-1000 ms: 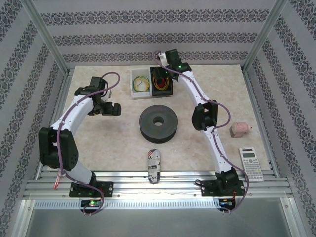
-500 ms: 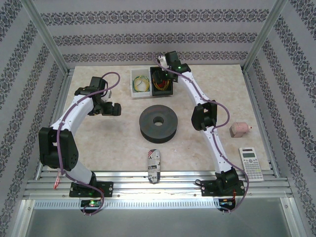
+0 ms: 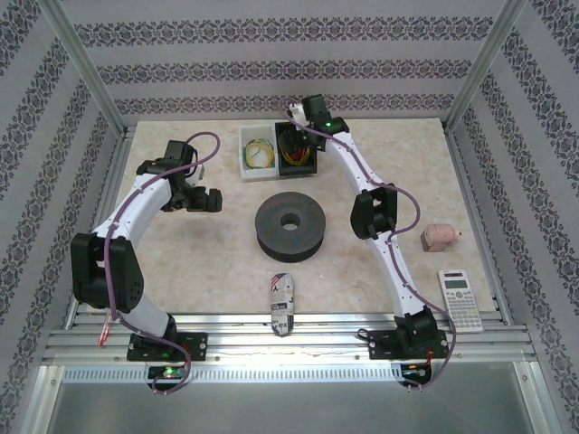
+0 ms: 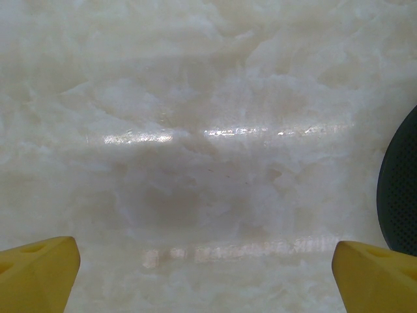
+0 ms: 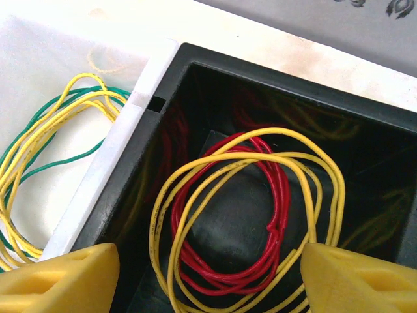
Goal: Wrap the cables
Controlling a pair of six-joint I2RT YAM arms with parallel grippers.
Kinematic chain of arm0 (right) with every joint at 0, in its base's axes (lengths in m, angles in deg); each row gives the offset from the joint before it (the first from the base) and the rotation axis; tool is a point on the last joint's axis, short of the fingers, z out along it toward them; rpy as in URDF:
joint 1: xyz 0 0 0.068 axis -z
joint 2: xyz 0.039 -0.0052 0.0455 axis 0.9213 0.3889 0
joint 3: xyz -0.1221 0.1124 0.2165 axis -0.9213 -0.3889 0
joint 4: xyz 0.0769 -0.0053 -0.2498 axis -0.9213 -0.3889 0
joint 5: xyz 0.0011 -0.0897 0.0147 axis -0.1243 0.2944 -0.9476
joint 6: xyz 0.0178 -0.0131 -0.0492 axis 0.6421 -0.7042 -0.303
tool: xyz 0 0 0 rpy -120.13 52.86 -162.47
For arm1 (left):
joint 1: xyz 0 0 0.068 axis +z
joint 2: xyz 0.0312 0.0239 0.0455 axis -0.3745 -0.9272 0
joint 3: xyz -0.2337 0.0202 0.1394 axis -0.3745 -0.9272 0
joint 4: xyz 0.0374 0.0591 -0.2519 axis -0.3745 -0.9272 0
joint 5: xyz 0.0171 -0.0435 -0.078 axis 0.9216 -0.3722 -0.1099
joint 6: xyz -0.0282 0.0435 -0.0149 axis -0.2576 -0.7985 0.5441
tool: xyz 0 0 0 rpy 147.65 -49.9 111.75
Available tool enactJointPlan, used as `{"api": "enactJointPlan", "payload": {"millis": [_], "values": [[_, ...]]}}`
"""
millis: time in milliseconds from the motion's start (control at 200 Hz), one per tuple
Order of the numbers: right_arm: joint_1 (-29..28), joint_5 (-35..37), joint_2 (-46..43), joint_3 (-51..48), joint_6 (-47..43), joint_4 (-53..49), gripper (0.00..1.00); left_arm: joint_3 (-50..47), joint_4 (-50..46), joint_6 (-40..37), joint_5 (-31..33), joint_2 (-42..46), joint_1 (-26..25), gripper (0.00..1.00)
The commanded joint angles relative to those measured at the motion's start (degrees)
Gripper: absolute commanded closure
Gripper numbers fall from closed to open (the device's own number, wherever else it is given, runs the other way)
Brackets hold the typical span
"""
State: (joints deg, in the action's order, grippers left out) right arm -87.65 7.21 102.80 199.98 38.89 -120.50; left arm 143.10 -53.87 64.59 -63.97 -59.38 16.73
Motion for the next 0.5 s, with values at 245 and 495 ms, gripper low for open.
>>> {"api": "enactJointPlan", "payload": {"millis": [245,495], "values": [[-1.4,-3.8,1.9,0.8,-1.8,-2.0,0.25,0.1,-1.8,-1.3,-0.4,-0.6,-0.5,0.00],[-1.8,2.9,1.1,0.5,-2.8,1.2,0.25,0.4,-2.2,-1.5,-0.2,-0.8,-0.5,0.01]]}}
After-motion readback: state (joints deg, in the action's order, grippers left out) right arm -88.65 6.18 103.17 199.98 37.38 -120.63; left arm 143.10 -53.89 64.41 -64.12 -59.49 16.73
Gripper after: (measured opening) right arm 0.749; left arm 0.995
